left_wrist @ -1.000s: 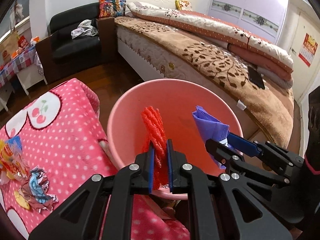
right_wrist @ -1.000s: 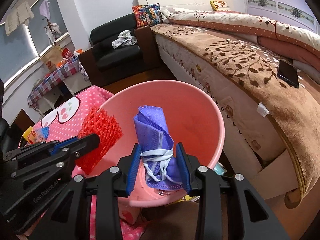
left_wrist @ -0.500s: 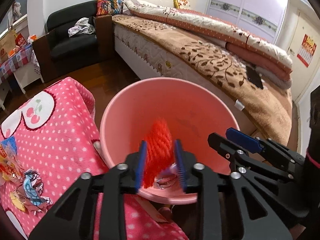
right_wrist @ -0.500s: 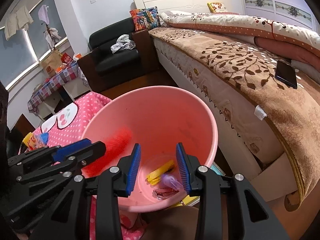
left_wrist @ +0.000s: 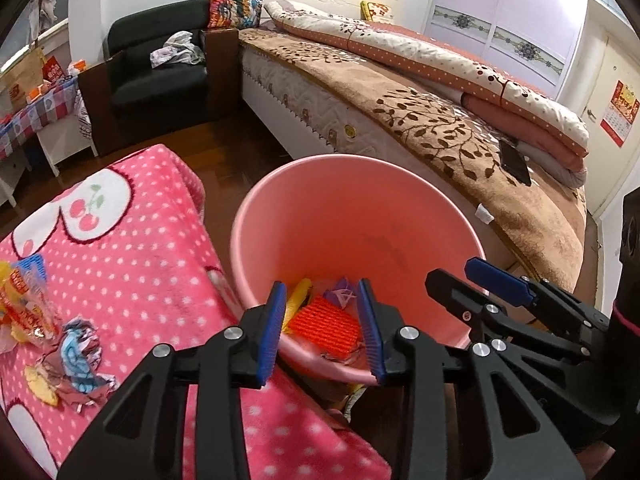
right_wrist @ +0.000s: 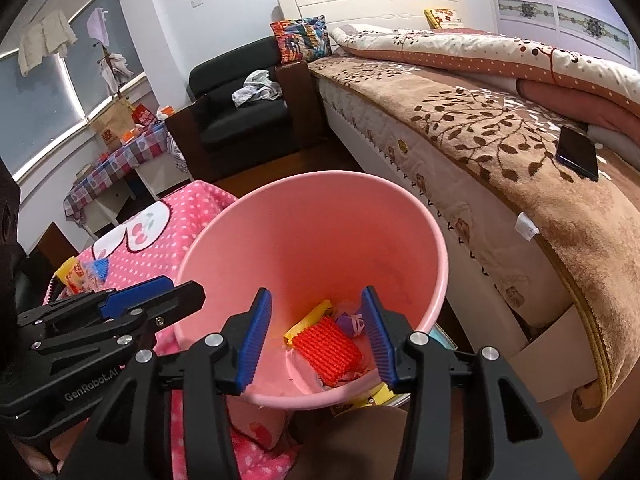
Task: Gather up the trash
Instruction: 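Move both open grippers back over the remaining trash on the table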
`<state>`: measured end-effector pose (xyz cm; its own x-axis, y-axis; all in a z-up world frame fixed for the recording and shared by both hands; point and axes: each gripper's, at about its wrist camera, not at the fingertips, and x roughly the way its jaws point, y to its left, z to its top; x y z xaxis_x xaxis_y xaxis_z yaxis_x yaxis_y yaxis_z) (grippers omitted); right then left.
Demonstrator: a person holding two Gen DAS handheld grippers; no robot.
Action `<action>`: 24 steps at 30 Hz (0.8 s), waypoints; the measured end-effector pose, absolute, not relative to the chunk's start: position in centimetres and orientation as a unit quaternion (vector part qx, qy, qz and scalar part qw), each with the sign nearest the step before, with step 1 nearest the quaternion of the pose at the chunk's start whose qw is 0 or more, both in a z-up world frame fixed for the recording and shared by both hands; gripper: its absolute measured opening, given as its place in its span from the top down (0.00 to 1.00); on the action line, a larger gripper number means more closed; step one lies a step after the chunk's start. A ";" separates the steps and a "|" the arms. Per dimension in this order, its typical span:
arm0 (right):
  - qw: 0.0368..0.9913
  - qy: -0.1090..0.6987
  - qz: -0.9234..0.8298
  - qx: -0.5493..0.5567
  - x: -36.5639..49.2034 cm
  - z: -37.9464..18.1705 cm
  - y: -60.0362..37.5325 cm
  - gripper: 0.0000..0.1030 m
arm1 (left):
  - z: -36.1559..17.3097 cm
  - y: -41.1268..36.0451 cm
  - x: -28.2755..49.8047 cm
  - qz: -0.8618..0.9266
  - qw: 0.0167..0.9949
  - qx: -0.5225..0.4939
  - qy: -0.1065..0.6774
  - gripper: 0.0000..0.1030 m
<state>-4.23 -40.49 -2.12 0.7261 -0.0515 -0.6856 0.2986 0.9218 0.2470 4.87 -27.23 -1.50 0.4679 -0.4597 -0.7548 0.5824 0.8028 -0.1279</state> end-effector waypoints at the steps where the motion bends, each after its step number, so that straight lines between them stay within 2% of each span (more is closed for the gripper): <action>1: 0.913 0.358 -0.094 0.172 -4.2 -2.1 -40.3 0.55 | -1.5 -27.1 4.8 -0.303 0.855 0.073 0.415 0.64; 11: 0.919 0.358 -0.054 0.157 -4.3 -1.7 -37.0 0.54 | -1.0 -23.9 3.6 -0.274 0.865 0.074 0.414 0.64; 24: 0.922 0.369 0.047 0.112 -3.1 -1.7 -29.1 0.54 | -1.2 -15.3 2.4 -0.207 0.878 0.040 0.430 0.64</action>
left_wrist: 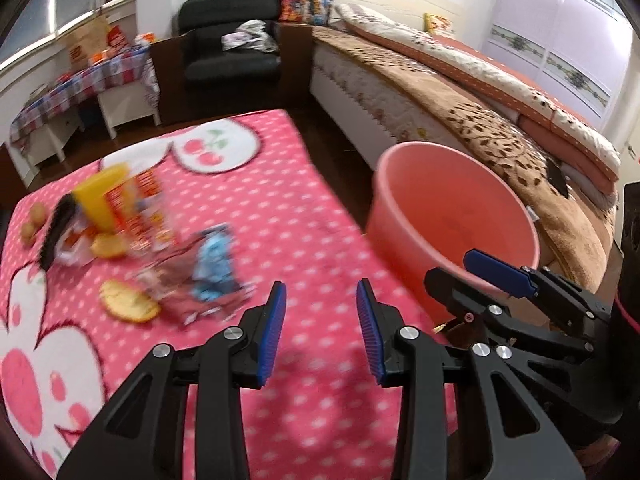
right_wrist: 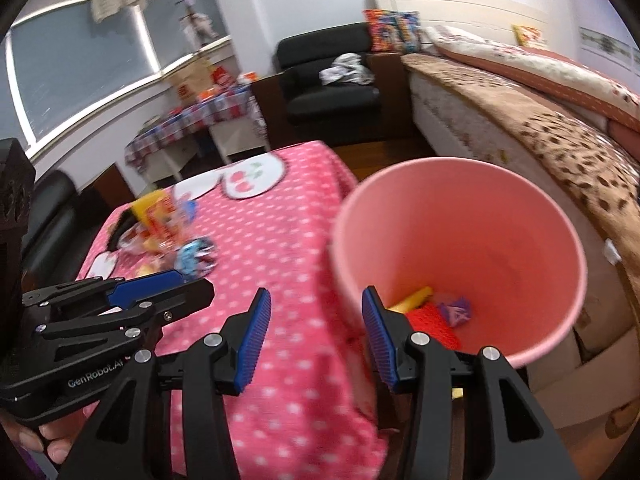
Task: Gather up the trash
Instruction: 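Move both open grippers back over the remaining trash on the table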
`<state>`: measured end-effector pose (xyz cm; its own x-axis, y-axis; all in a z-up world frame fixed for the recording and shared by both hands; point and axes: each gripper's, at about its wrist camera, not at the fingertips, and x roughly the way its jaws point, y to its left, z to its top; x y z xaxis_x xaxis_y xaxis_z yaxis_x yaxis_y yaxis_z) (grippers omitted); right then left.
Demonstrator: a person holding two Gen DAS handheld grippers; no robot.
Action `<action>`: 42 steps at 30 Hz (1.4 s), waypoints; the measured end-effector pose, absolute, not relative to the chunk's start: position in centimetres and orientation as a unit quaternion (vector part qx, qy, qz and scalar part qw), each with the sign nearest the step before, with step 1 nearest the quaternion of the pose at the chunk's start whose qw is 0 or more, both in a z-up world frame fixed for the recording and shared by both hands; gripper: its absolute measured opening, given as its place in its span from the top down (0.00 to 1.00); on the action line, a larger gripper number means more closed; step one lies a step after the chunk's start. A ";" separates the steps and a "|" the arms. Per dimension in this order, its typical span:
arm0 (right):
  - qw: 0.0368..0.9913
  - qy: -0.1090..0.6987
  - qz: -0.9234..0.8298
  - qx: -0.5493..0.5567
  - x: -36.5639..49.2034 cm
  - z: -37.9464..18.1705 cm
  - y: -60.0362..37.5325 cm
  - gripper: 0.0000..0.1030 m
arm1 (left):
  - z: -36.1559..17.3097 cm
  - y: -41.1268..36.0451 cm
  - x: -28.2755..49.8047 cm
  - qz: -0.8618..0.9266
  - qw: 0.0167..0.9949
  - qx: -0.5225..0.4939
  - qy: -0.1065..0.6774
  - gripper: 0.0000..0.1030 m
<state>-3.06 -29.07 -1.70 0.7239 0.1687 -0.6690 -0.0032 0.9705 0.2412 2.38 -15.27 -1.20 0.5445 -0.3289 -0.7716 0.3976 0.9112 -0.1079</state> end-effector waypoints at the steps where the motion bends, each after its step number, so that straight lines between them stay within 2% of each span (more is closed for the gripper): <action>1: 0.921 0.369 0.053 0.109 -2.9 -1.7 -28.5 0.54 | -1.3 -14.4 2.3 -0.200 0.879 0.039 0.431 0.64; 18: 0.910 0.383 0.145 0.064 0.2 -1.7 -21.1 0.49 | -2.2 -1.0 3.2 -0.064 0.886 -0.048 0.457 0.65; 22: 0.904 0.390 0.165 0.054 2.6 -2.4 -19.1 0.40 | -2.2 -0.1 3.7 -0.050 0.883 -0.055 0.463 0.65; 31: 0.887 0.430 0.163 0.048 7.6 -5.1 -16.2 0.39 | -2.8 -0.6 5.1 -0.050 0.880 -0.058 0.469 0.64; 33: 0.877 0.445 0.171 0.062 8.2 -5.9 -16.2 0.61 | -3.2 -0.8 5.5 -0.046 0.880 -0.059 0.470 0.64; 34: 0.871 0.452 0.177 0.071 8.3 -6.2 -16.4 0.82 | -3.3 -0.8 5.8 -0.046 0.879 -0.060 0.471 0.64; 35: 0.870 0.455 0.176 0.073 8.3 -6.3 -16.5 0.94 | -3.5 -0.9 6.1 -0.046 0.877 -0.063 0.474 0.64; 37: 0.869 0.450 0.187 0.083 7.7 -6.1 -17.1 0.97 | -3.8 -1.2 6.7 -0.046 0.874 -0.066 0.479 0.65; 42: 0.881 0.426 0.188 0.086 5.7 -4.4 -18.5 0.98 | -5.3 -1.8 8.0 -0.031 0.866 -0.072 0.494 0.65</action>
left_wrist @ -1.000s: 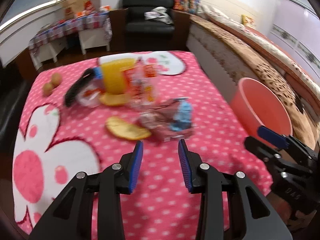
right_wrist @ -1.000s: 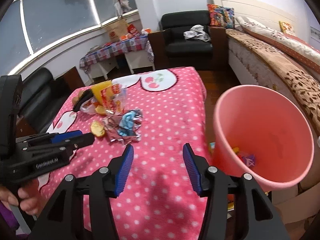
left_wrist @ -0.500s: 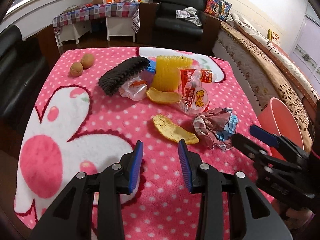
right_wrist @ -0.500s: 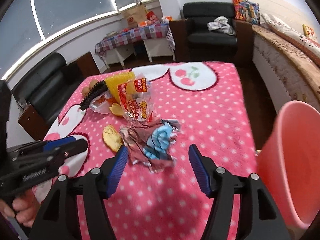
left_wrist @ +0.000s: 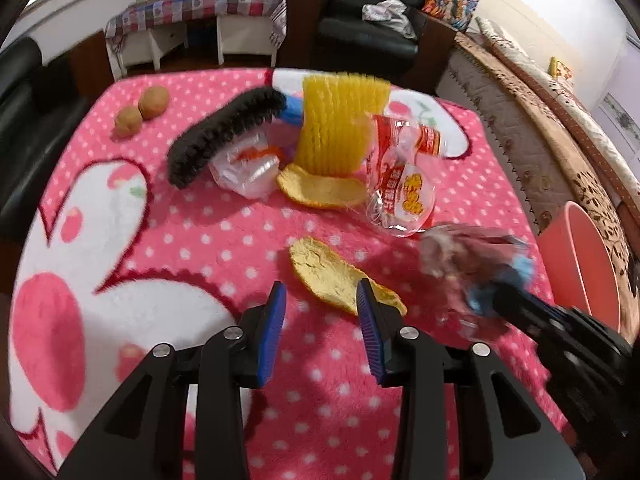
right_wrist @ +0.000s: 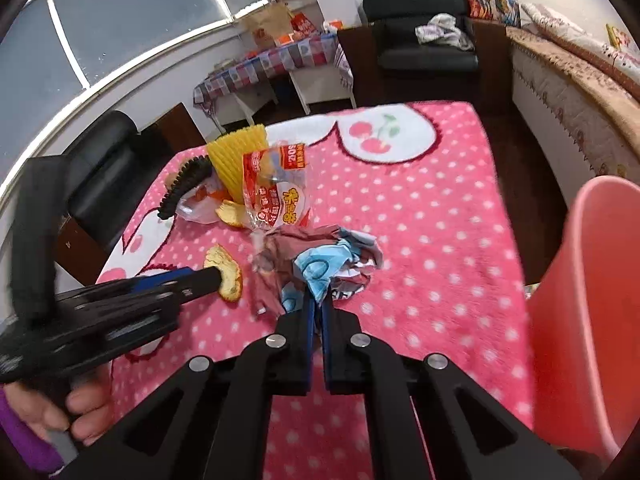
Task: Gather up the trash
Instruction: 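Move both open grippers back over the remaining trash on the table, then grasp the yellow chip with the left gripper while the right gripper grasps the crumpled foil wrapper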
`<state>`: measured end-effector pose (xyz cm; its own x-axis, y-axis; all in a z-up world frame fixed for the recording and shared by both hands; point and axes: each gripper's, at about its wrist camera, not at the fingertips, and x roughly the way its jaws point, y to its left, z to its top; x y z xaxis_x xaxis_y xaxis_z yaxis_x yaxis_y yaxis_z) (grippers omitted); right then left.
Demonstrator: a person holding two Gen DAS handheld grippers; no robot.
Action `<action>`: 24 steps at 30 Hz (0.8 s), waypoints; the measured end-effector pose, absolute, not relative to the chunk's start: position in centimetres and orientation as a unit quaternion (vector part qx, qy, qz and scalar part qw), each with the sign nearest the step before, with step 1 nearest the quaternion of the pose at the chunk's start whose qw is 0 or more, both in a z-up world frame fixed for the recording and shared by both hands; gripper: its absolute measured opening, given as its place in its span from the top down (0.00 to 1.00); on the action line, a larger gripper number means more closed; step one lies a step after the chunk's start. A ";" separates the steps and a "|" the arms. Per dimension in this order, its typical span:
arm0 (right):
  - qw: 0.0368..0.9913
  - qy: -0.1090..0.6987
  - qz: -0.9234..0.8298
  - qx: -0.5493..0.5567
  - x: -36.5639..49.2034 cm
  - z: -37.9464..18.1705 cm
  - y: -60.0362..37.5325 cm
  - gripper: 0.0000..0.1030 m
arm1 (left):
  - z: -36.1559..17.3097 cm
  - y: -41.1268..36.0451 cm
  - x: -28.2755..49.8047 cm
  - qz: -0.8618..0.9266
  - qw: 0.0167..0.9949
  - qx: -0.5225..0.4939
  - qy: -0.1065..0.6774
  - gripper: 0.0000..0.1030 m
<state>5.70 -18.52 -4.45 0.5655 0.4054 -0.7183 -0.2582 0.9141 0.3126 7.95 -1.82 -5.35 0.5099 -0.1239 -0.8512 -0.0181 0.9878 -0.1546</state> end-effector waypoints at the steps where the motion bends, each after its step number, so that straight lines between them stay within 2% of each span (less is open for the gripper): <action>1: 0.882 0.424 0.188 0.086 5.4 -4.2 -18.8 0.98 | -5.7 -1.8 8.2 -0.026 0.862 -0.078 0.499 0.65; 9: 0.887 0.419 0.176 0.083 3.9 -3.5 -20.6 0.98 | -6.1 -3.1 9.1 0.009 0.868 -0.066 0.492 0.65; 11: 0.886 0.421 0.172 0.087 3.8 -3.7 -20.9 0.98 | -6.0 -3.5 9.1 0.015 0.870 -0.057 0.489 0.77; 12: 0.886 0.422 0.172 0.088 3.7 -3.8 -21.1 0.98 | -6.0 -3.7 9.0 0.021 0.872 -0.050 0.487 0.80; 14: 0.885 0.423 0.171 0.091 3.5 -3.9 -21.3 0.98 | -5.9 -3.8 9.0 0.022 0.874 -0.044 0.483 0.93; 15: 0.885 0.423 0.171 0.091 3.4 -3.9 -21.3 0.98 | -5.7 -3.8 8.9 0.023 0.876 -0.041 0.481 0.95; 24: 0.893 0.409 0.165 0.086 2.3 -3.2 -21.0 0.98 | -3.9 -4.3 6.3 -0.019 0.887 -0.033 0.461 0.97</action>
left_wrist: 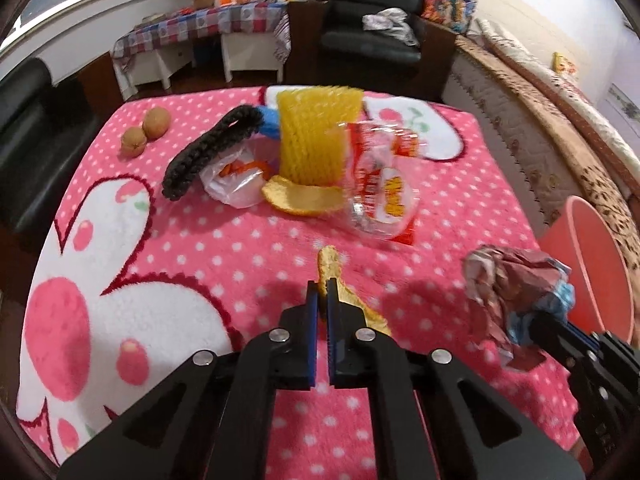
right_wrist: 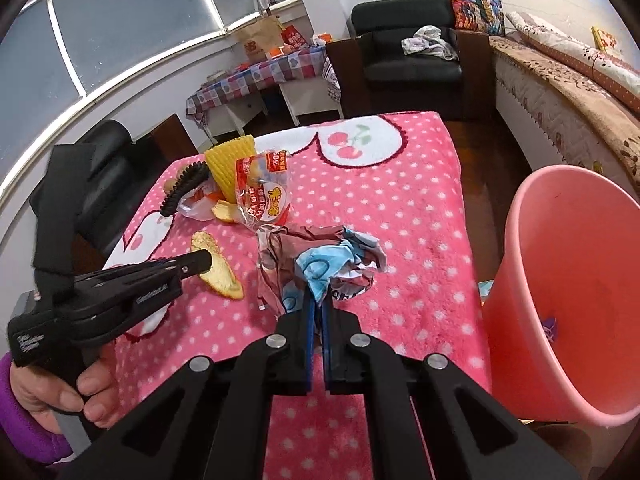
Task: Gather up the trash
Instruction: 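Grasp the yellow chip with the left gripper while the right gripper grasps the crumpled foil wrapper, then carry the yellow chip and foil wrapper in both grippers over the pink bucket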
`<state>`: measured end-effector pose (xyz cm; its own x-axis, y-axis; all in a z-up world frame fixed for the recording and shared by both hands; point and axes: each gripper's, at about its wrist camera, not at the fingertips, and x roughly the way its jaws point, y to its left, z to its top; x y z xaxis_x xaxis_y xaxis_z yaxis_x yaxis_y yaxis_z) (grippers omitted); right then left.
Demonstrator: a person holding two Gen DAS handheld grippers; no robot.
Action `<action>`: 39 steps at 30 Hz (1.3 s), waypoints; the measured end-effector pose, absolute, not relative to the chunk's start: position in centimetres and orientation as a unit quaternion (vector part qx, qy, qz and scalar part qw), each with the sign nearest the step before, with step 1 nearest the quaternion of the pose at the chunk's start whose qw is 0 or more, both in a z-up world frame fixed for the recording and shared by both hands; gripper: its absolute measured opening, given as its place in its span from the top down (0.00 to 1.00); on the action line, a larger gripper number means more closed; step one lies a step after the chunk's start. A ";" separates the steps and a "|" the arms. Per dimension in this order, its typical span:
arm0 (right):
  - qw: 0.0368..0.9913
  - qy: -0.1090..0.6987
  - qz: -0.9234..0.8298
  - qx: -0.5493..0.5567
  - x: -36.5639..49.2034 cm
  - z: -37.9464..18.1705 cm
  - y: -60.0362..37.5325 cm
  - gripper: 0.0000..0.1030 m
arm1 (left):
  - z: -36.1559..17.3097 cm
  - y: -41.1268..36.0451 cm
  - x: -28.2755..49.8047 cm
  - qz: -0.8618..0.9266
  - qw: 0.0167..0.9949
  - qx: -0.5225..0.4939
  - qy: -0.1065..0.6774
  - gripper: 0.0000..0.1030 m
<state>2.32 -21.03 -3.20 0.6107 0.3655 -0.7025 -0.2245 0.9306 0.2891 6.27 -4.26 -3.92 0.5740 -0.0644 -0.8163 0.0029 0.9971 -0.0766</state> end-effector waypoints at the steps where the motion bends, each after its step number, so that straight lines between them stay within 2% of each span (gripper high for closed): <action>1: 0.895 0.408 0.162 0.084 2.1 -3.1 -21.0 0.98 | -3.8 -4.4 6.1 -0.025 0.888 -0.032 0.459 0.97; 18: 0.923 0.371 0.061 0.085 -1.3 -0.5 -26.1 0.97 | -1.1 -11.5 3.4 -0.153 0.905 0.000 0.397 0.97; 39: 0.923 0.359 -0.067 0.125 -3.6 0.3 -36.1 0.97 | -0.4 -22.5 4.4 -0.264 0.883 0.046 0.386 0.97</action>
<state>-3.61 -36.06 0.31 0.7334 -0.0340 -0.6790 0.2135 0.9597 0.1826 4.36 -22.48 -0.39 0.5621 -0.4306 -0.7062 0.5012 0.8565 -0.1233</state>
